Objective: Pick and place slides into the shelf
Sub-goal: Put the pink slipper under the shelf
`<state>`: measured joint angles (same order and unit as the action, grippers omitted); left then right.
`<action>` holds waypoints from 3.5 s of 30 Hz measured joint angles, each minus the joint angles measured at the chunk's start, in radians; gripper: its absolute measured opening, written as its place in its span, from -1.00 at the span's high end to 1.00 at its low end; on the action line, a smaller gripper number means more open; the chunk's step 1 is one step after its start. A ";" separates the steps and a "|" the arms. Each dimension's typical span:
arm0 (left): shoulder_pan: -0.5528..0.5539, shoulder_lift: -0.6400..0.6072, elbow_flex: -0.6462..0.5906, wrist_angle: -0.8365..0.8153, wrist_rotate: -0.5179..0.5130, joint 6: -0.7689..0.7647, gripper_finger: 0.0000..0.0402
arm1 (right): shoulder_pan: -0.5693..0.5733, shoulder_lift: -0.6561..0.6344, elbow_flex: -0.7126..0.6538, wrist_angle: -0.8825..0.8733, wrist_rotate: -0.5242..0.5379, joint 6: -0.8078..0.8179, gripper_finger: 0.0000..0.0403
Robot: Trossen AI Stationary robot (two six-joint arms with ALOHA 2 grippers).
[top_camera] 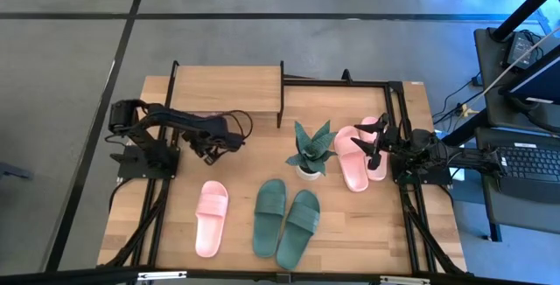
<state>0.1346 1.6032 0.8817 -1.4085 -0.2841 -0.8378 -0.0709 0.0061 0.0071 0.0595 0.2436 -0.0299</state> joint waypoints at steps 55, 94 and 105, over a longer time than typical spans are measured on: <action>-0.983 0.300 0.367 0.176 -0.027 -0.176 0.18 | 0.000 0.000 0.000 0.000 0.000 0.030 -0.10; -0.820 0.128 0.365 -0.080 -0.259 -0.221 0.98 | 0.000 0.000 0.000 0.000 0.000 0.025 -0.10; -0.459 0.113 0.365 -0.085 -0.445 0.097 0.99 | 0.000 0.000 0.000 0.000 0.000 0.022 -0.10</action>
<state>-0.3240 1.7161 1.2465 -1.4936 -0.7289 -0.7411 -0.0709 0.0061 0.0071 0.0596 0.2436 -0.0078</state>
